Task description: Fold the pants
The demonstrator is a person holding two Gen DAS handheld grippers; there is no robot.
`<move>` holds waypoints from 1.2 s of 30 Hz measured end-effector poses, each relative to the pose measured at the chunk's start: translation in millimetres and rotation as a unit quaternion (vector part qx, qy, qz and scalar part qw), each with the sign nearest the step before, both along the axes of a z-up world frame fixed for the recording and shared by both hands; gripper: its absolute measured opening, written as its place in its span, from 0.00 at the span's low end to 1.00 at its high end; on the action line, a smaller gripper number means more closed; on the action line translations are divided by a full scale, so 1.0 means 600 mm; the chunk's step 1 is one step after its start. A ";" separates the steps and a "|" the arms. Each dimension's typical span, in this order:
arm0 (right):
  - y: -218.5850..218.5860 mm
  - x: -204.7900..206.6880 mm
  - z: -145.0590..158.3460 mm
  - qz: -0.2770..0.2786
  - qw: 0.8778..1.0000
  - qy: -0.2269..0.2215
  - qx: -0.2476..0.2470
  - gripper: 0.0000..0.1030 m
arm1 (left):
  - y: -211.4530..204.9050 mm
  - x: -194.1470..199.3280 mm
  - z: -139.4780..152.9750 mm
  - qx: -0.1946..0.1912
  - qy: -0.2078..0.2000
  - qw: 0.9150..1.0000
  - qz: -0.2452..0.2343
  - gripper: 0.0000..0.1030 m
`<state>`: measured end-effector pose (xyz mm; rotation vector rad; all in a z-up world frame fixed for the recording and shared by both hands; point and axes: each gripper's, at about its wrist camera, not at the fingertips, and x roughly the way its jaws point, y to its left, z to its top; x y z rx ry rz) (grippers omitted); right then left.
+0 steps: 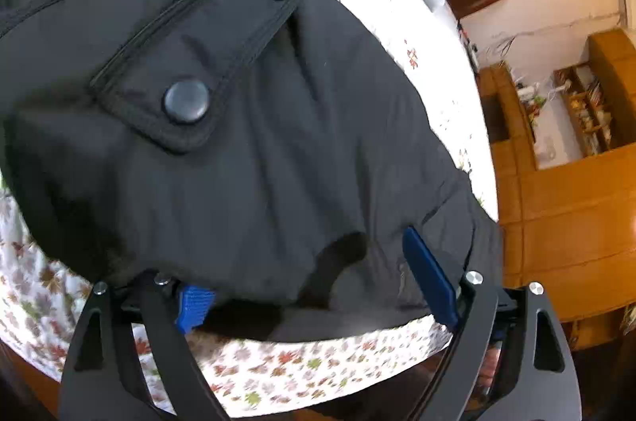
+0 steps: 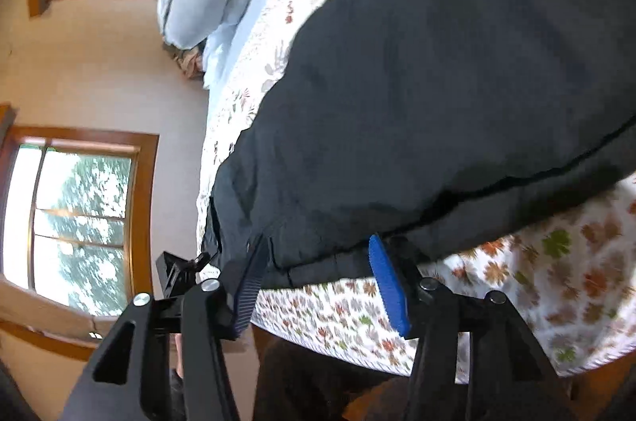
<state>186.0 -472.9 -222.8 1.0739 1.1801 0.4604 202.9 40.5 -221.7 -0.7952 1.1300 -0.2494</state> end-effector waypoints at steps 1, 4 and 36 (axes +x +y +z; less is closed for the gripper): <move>0.003 0.001 -0.007 -0.003 1.000 0.007 0.010 0.52 | 0.003 0.000 0.000 -0.013 -0.002 1.000 0.011 0.83; 0.013 -0.007 -0.023 -0.003 0.999 0.028 0.034 0.52 | 0.003 0.000 0.003 -0.020 -0.003 0.999 0.027 0.73; -0.077 -0.067 0.042 -0.016 0.997 -0.020 -0.071 0.41 | 0.009 -0.088 0.064 0.135 -0.017 0.989 0.060 0.73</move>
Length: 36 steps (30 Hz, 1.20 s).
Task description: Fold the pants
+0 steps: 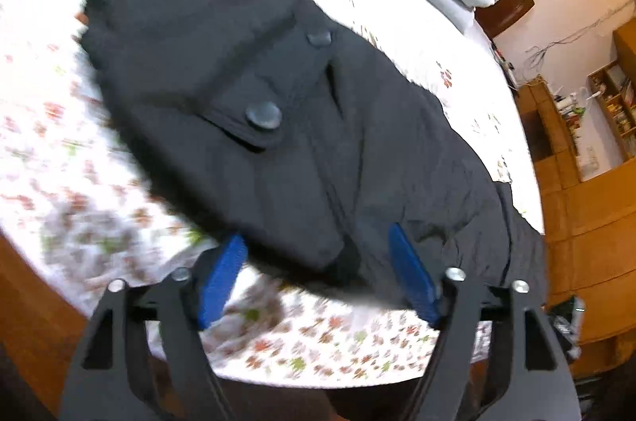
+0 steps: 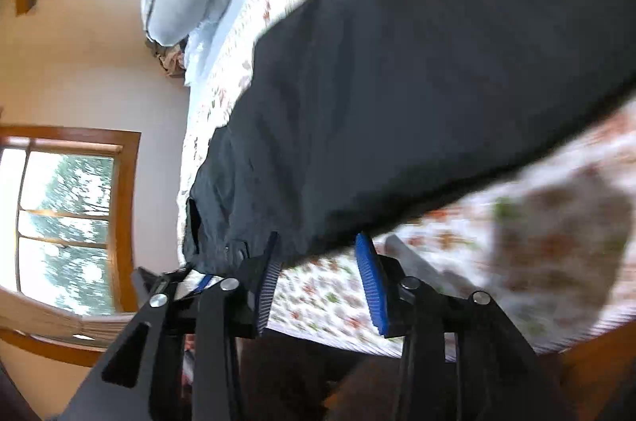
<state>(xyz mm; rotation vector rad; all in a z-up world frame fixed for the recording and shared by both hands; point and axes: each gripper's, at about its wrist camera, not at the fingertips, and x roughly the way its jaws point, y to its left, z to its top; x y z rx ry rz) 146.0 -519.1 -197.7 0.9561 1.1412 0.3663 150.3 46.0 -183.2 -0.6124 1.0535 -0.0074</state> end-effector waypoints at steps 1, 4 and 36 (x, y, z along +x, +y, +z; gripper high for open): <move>-0.033 -0.017 0.008 -0.023 1.000 -0.005 -0.009 0.42 | -0.002 -0.012 0.018 0.018 -0.010 1.000 0.003 0.75; -0.164 -0.067 0.021 -0.139 0.990 -0.006 -0.030 0.52 | -0.021 -0.028 0.058 0.063 -0.048 0.997 -0.008 0.84; -0.349 -0.006 -0.017 -0.293 0.953 -0.046 -0.052 0.11 | -0.091 0.116 -0.029 0.183 -0.006 0.976 -0.121 0.87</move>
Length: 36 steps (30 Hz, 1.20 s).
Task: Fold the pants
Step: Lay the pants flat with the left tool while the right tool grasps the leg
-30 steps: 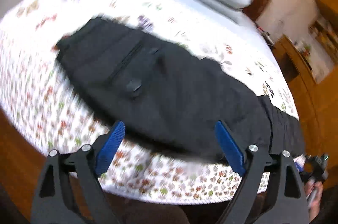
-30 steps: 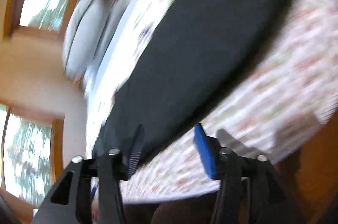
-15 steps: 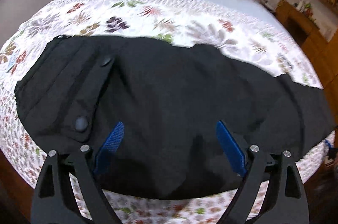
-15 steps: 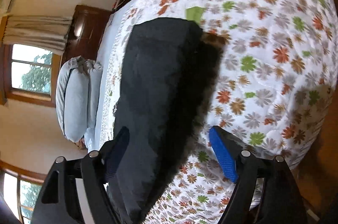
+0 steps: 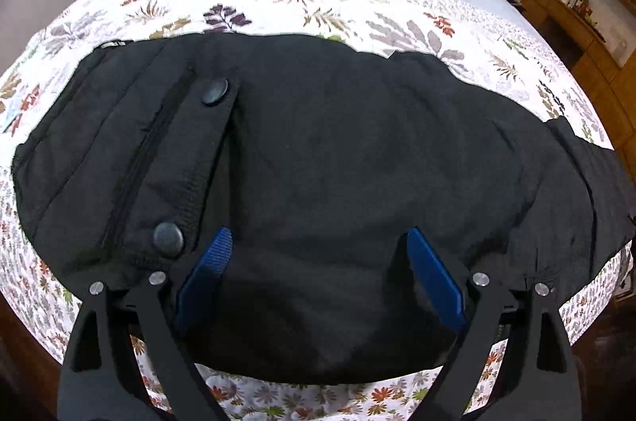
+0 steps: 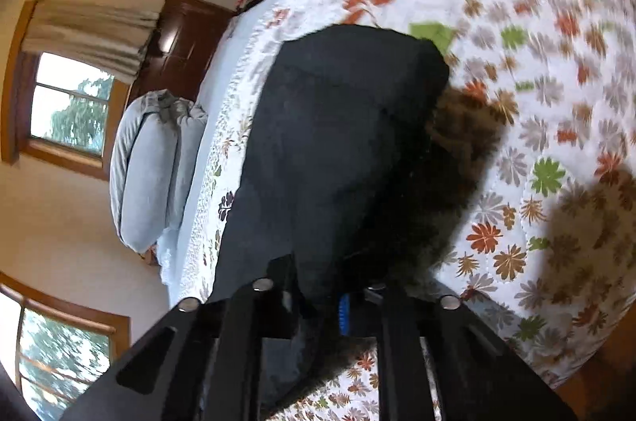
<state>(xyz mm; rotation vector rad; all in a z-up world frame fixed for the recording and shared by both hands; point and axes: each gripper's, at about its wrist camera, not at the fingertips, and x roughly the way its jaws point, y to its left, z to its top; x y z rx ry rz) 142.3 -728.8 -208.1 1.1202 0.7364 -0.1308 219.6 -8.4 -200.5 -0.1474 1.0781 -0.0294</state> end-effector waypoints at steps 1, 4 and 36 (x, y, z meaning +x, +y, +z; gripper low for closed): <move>0.004 0.000 0.008 0.001 1.000 0.006 -0.014 0.10 | 0.001 0.002 -0.002 -0.001 0.002 1.000 0.001 0.87; 0.035 0.012 0.052 0.015 0.993 0.049 -0.110 0.10 | -0.005 0.008 -0.007 0.012 0.013 1.000 -0.004 0.88; 0.714 0.077 0.120 0.444 0.712 -0.077 -0.538 0.17 | 0.066 -0.042 0.084 -0.101 -0.044 0.993 0.030 0.89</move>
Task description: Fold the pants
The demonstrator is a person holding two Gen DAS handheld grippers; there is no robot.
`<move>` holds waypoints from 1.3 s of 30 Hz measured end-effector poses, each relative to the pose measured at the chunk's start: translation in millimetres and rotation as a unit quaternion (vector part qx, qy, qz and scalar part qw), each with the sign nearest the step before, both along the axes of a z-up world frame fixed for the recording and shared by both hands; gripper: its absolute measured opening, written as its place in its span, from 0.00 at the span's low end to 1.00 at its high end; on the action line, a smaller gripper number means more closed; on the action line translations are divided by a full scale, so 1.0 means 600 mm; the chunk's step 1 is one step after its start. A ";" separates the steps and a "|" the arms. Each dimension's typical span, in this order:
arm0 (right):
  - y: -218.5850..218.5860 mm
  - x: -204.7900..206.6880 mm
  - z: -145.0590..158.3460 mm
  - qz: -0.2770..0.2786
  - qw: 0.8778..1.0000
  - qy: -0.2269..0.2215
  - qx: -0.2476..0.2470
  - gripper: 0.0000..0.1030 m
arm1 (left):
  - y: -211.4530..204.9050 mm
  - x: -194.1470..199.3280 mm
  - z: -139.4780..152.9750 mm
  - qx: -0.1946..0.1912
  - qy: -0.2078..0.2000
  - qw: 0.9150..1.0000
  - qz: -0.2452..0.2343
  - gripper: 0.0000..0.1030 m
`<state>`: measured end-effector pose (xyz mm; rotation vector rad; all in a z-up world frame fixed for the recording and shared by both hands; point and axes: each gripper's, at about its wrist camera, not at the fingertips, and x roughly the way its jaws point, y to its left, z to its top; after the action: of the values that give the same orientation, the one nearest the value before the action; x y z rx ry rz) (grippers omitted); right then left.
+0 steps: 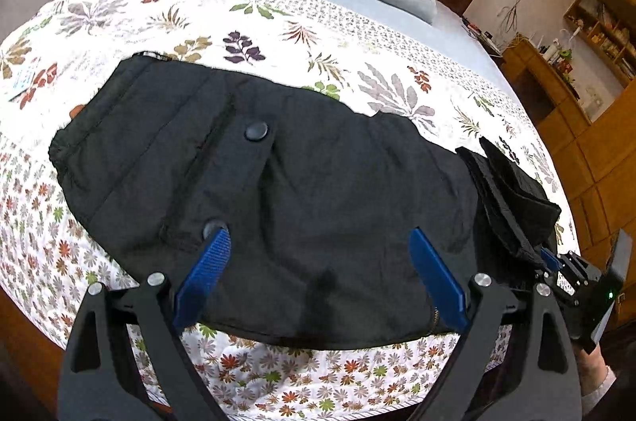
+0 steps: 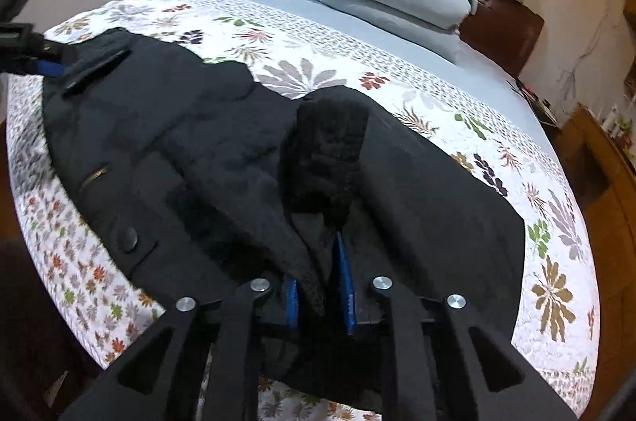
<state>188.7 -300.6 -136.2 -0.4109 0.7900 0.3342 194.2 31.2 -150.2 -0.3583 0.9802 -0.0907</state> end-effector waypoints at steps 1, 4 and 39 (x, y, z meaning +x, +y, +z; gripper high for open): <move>0.002 -0.006 -0.003 0.012 1.000 -0.004 -0.010 0.17 | 0.002 0.002 -0.005 -0.003 0.004 1.000 0.002 0.89; 0.005 -0.016 -0.013 0.039 0.999 -0.005 -0.028 0.20 | 0.006 0.001 -0.012 -0.007 0.010 1.000 0.007 0.89; 0.062 -0.021 0.016 0.130 0.991 -0.006 0.012 0.16 | 0.123 -0.049 -0.023 -0.001 0.032 0.996 0.077 0.89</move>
<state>176.3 -263.7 -126.6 -0.4948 0.7198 0.5838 164.6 104.8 -163.8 -0.4392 1.0131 0.0610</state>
